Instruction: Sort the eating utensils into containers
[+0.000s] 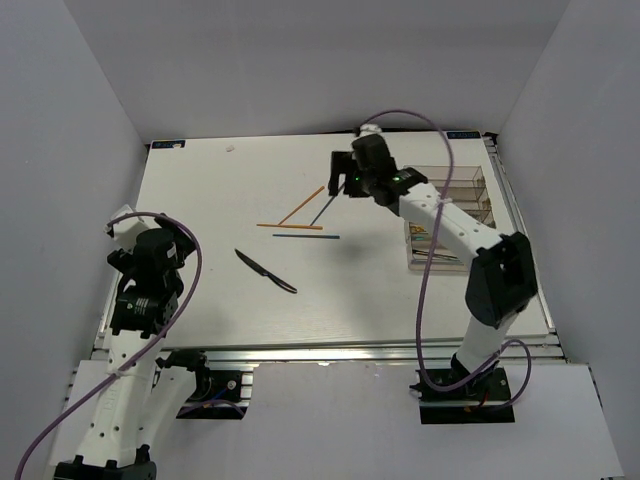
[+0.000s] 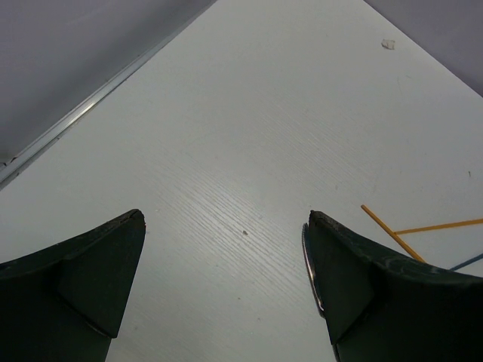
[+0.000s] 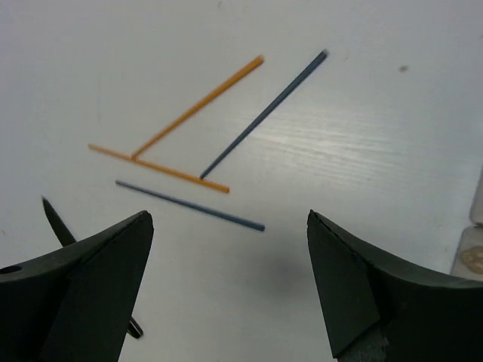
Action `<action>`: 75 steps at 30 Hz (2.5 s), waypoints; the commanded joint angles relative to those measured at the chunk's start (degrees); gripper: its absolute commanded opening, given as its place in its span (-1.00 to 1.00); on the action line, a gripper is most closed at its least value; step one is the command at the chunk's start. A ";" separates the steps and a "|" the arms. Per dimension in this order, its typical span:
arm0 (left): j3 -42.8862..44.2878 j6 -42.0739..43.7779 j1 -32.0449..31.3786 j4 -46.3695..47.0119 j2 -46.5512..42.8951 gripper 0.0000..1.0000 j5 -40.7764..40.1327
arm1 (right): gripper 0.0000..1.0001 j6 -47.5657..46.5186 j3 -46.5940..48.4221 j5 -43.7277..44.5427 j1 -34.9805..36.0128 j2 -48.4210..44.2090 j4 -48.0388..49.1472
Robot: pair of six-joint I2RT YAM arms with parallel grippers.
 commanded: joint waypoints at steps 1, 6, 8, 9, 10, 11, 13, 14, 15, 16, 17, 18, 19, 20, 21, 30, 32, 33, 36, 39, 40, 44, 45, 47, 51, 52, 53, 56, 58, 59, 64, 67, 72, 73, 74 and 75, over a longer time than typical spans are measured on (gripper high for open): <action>0.78 -1.82 0.19 -1.63 -1.41 0.96 -5.36 | 0.72 -12.63 8.49 -5.65 7.78 7.85 -13.76; 1.13 -3.49 0.55 -3.22 -2.91 0.96 -8.46 | 0.38 -17.32 25.43 -2.68 19.72 20.89 -29.24; 1.14 -3.40 0.63 -3.22 -3.00 0.96 -8.28 | 0.37 -18.72 32.37 -1.70 22.81 26.69 -34.60; 1.05 -3.32 0.63 -3.13 -3.00 0.96 -8.19 | 0.34 -19.52 34.68 -2.57 23.61 28.71 -36.36; 0.96 -3.32 0.63 -3.05 -3.00 0.96 -8.02 | 0.32 -19.96 36.80 -2.93 24.31 31.95 -37.94; 1.05 -3.14 0.63 -2.96 -2.91 0.96 -7.76 | 0.29 -20.75 38.38 -3.46 25.36 33.11 -40.05; 1.05 -3.14 0.63 -2.96 -2.91 0.96 -7.67 | 0.25 -21.28 40.33 -5.04 26.16 35.05 -40.94; 0.96 -3.14 0.63 -3.04 -2.82 0.96 -7.58 | 0.23 -21.37 40.25 -5.48 26.69 35.23 -41.21; 1.05 -3.14 0.63 -3.04 -2.91 0.96 -7.67 | 0.22 -21.37 39.11 -5.83 27.04 35.23 -41.04; 0.96 -3.14 0.63 -2.96 -2.91 0.96 -7.58 | 0.22 -21.37 38.23 -5.66 27.22 35.15 -40.69; 0.87 -3.14 0.63 -2.87 -2.91 0.96 -7.58 | 0.21 -21.54 37.53 -5.92 27.48 35.15 -40.34; 0.87 -3.05 0.63 -2.87 -2.91 0.96 -7.40 | 0.21 -21.81 36.65 -5.84 27.66 35.32 -40.24; 0.87 -3.05 0.63 -2.87 -2.73 0.96 -7.32 | 0.19 -21.81 36.47 -5.57 27.66 35.67 -40.42; 0.87 -2.97 0.63 -2.78 -2.73 0.96 -7.23 | 0.17 -22.16 36.29 -6.18 27.75 35.85 -40.51; 0.87 -2.96 0.63 -2.78 -2.73 0.96 -7.14 | 0.16 -22.60 36.03 -6.01 27.75 36.20 -40.51; 0.87 -2.96 0.72 -2.78 -3.17 0.96 -7.05 | 0.10 -23.66 36.47 -9.35 27.66 38.83 -38.58; 0.87 -2.96 0.63 -2.78 -3.17 0.96 -7.05 | 0.09 -23.48 36.47 -10.84 27.66 39.80 -38.40; 0.87 -2.96 0.63 -2.78 -3.17 0.96 -7.05 | 0.06 -23.48 36.38 -11.19 27.66 40.15 -38.05; 0.87 -2.96 0.63 -2.78 -3.35 0.96 -7.05 | -0.10 -23.48 36.38 -10.15 27.66 42.17 -38.66; 0.87 -2.88 0.63 -2.78 -3.61 0.96 -6.96 | -0.39 -23.48 35.77 -8.91 27.66 43.76 -39.54; 0.78 -2.88 0.63 -2.78 -3.70 0.96 -7.05 | -0.42 -23.48 35.07 -8.91 27.66 43.76 -39.45; 0.78 -2.88 0.63 -2.78 -3.87 0.96 -6.96 | -0.98 -23.22 31.99 -9.09 27.66 43.06 -38.49; 0.78 -2.88 0.63 -2.78 -3.87 0.96 -6.96 | -1.00 -23.22 31.11 -9.26 27.66 42.97 -38.40; 0.78 -2.88 0.63 -2.69 -3.87 0.96 -6.88 | -1.00 -23.22 30.67 -9.79 27.66 42.71 -38.22; 0.87 -2.88 0.63 -2.69 -4.05 0.96 -6.88 | -1.00 -21.82 28.65 -11.55 27.31 38.50 -33.58; 0.78 -2.88 0.63 -2.69 -4.14 0.96 -6.88 | -1.00 -21.11 26.64 -13.46 26.96 36.92 -31.91; 0.78 -2.79 0.63 -2.78 -4.14 0.96 -6.88 | -1.00 -20.41 25.32 -13.92 26.61 33.34 -30.07; 0.87 -2.79 0.63 -2.61 -4.49 0.96 -6.79 | -1.00 -17.68 20.22 -14.62 25.03 26.48 -23.21; 0.70 -2.79 0.63 -2.52 -4.58 0.96 -6.61 | -1.00 -16.63 17.41 -15.41 23.88 23.30 -20.21; 0.70 -2.70 0.63 -2.52 -4.58 0.96 -6.61 | -1.00 -16.54 17.13 -14.98 23.53 22.93 -20.12; 0.70 -2.61 0.63 -2.43 -4.66 0.96 -6.44 | -1.00 -16.89 16.17 -13.31 22.83 23.02 -21.96; 0.69 -2.70 0.63 -2.34 -4.75 0.96 -6.44 | -1.00 -15.49 11.87 -14.00 21.69 19.79 -17.95; 0.61 -2.53 0.63 -2.43 -4.67 0.96 -6.44 | -1.00 -9.35 0.81 -12.61 17.83 10.73 -9.23; 0.69 -2.61 0.63 -2.43 -4.75 0.96 -6.44 | -1.00 -8.11 -1.31 -12.26 16.95 6.36 -7.57; 0.70 -2.61 0.63 -2.43 -4.75 0.96 -6.52 | -1.00 -6.79 -3.76 -12.34 15.81 3.88 -5.20; 0.61 -2.61 0.63 -2.34 -4.84 0.96 -6.44 | -1.00 -4.00 -8.49 -12.69 13.10 1.59 -0.74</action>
